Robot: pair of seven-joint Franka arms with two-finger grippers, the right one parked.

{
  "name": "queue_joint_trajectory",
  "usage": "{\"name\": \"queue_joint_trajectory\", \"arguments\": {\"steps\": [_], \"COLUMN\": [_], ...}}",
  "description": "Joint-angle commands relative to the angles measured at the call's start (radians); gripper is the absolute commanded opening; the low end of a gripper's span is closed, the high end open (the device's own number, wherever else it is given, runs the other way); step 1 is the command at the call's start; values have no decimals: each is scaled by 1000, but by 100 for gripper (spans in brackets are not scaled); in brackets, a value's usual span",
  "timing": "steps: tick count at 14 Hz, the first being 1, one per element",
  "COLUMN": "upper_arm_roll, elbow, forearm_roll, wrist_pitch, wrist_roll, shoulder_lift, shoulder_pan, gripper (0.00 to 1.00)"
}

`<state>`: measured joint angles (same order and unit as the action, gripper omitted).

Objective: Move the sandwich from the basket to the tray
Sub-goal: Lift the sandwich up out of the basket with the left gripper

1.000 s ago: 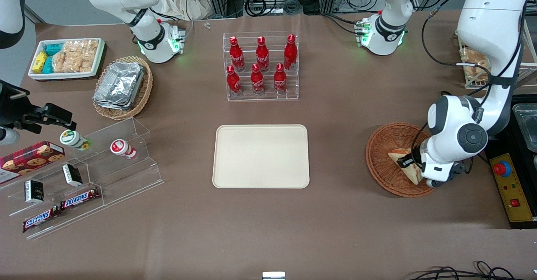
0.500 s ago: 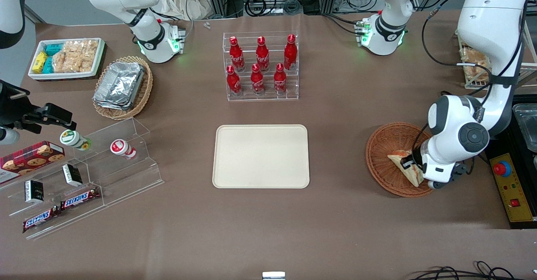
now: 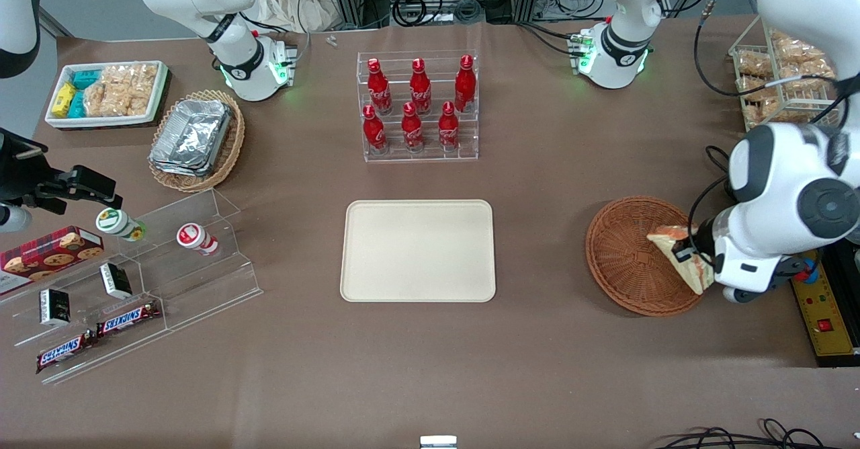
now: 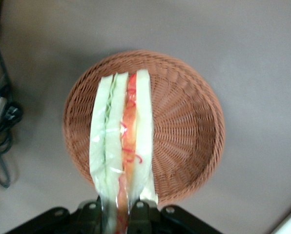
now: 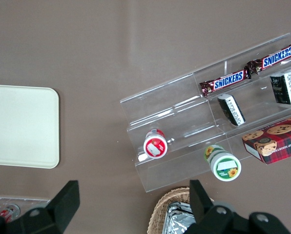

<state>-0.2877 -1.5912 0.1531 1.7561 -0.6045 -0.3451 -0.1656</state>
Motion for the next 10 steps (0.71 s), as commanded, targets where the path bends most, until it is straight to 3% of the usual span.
{"name": "queue_joint_trajectory", "arguments": {"steps": [1,6,10], "upper_arm_roll": [-51,-235,-274], "elbow": [182,243,214], "forearm_roll": [-36,-70,-115], "wrist_pitch": [-208,-264,-144], "wrist_roll": [31,5,-29], "shoulder_lift": [-6,-14,-84], "shoulder_pan": [8,11,64], "gripper": [0,0,0]}}
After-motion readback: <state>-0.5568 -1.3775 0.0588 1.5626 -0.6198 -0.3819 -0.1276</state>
